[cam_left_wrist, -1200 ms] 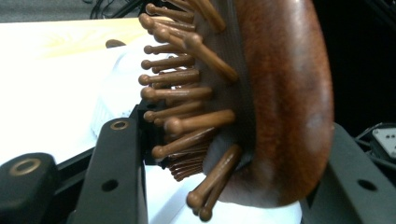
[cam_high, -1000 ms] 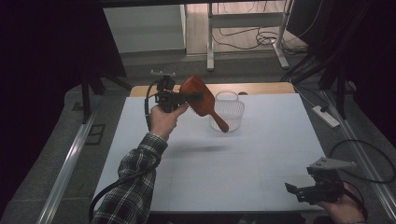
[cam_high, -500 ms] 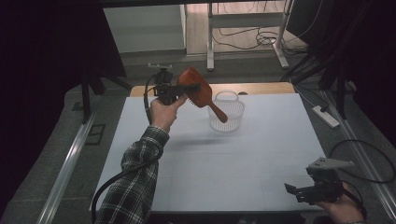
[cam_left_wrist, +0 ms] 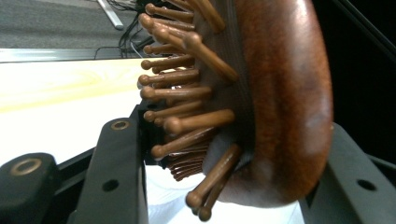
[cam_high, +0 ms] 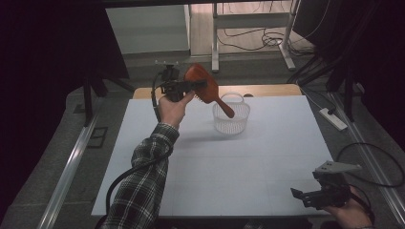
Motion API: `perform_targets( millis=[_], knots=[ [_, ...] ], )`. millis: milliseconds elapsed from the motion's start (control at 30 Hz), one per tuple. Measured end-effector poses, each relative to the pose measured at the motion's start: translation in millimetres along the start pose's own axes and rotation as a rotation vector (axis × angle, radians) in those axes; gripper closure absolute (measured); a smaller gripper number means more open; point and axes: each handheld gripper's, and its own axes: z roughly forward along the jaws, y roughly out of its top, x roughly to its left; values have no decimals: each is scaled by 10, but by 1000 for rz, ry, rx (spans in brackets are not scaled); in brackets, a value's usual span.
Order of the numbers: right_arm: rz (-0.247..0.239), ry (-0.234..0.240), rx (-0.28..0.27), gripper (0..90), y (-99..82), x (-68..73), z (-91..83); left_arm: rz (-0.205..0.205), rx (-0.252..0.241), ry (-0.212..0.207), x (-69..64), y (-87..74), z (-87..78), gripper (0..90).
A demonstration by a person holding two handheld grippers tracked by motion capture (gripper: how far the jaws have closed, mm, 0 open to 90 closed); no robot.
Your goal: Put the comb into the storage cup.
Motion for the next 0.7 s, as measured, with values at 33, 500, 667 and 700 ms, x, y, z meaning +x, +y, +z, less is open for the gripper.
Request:
perform_targets(
  millis=[33, 500, 667, 700],
  knots=[
    [0, 1, 2, 0, 0, 3, -1, -4, -3, -2, 5, -3, 23, 525],
    [-7, 2, 7, 0, -2, 8, 4, -15, -10, 12, 29, -83, 267, 525],
    [-8, 2, 7, 0, -3, 9, 4, -15, -11, 25, 31, -118, 330, 524],
    [-9, 2, 8, 0, -3, 9, 4, -14, -10, 28, 32, -123, 338, 524]
  ],
)
